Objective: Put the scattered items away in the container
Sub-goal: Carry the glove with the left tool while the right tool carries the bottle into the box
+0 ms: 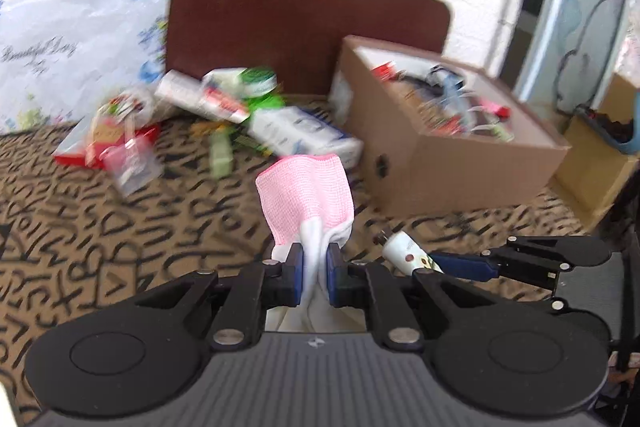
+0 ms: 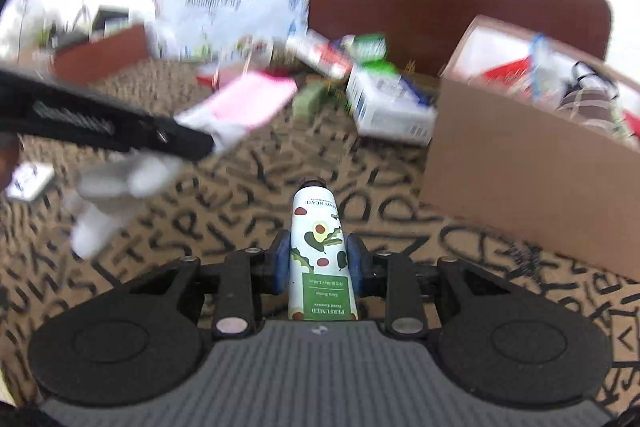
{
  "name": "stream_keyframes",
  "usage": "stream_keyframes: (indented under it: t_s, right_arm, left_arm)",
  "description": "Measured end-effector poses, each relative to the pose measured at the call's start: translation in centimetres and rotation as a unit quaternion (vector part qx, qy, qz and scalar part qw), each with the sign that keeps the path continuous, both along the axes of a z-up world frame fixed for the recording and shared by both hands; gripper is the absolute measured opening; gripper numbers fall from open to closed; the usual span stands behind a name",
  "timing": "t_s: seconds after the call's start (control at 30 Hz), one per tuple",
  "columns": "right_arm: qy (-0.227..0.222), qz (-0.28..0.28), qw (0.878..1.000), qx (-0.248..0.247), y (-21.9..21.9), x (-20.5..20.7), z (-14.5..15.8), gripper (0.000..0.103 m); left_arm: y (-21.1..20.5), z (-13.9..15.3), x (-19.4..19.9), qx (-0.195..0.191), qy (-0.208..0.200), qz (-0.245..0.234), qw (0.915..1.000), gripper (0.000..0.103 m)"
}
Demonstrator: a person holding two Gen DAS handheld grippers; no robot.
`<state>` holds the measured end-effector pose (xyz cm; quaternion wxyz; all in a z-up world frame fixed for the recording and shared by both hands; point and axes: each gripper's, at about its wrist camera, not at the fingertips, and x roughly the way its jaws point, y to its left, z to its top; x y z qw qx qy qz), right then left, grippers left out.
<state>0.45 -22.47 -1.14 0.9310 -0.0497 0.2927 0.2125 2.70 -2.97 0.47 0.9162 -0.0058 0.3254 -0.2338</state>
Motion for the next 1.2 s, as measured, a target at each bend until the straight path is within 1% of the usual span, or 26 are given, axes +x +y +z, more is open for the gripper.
stream_keyframes:
  t_s: [0.07,0.17,0.27,0.43,0.6,0.7,0.77,0.83,0.9,1.03,1.2]
  right_arm:
    - [-0.018,-0.007,1.000,0.016,-1.1,-0.5,1.5,0.029]
    - [-0.053,-0.026,0.997,0.040,-3.2,-0.9,4.0,0.029]
    - [-0.092,-0.051,0.993,0.052,-5.5,-1.1,6.4,0.029]
    - [-0.140,-0.109,0.983,0.050,-9.7,-0.4,9.3,0.029]
    - [-0.171,-0.166,0.970,0.046,-15.0,1.5,11.3,0.029]
    - [-0.179,-0.200,0.962,0.054,-18.5,3.4,12.0,0.029]
    - [-0.181,-0.219,0.957,0.057,-20.7,4.9,12.0,0.029]
    - [-0.178,-0.235,0.954,0.059,-21.1,6.2,11.8,0.029]
    - [-0.169,-0.246,0.952,0.060,-21.3,7.5,10.9,0.029]
    - [-0.144,-0.257,0.954,0.056,-20.4,10.0,8.9,0.029]
    - [-0.120,-0.263,0.956,0.052,-20.1,12.3,6.7,0.029]
  left_arm:
    - [-1.0,1.1,0.4,-0.012,-0.006,-0.016,0.9998,0.010]
    - [-2.9,3.2,1.3,-0.039,-0.012,-0.040,0.9983,0.010]
    - [-5.1,5.4,2.6,-0.059,-0.023,-0.060,0.9962,0.010]
    - [-9.3,8.4,5.0,-0.056,-0.050,-0.083,0.9937,0.010]
    - [-13.4,10.4,8.9,-0.055,-0.064,-0.093,0.9921,0.010]
    - [-15.5,10.4,11.3,-0.053,-0.066,-0.090,0.9923,0.010]
    - [-16.6,9.9,13.0,-0.053,-0.057,-0.086,0.9932,0.010]
    - [-17.4,8.9,14.8,-0.055,-0.039,-0.083,0.9942,0.010]
    - [-18.0,7.8,16.2,-0.054,-0.024,-0.079,0.9951,0.010]
    - [-19.1,5.8,18.3,-0.040,-0.010,-0.078,0.9961,0.010]
    - [-19.3,4.4,20.1,-0.045,0.005,-0.073,0.9963,0.012]
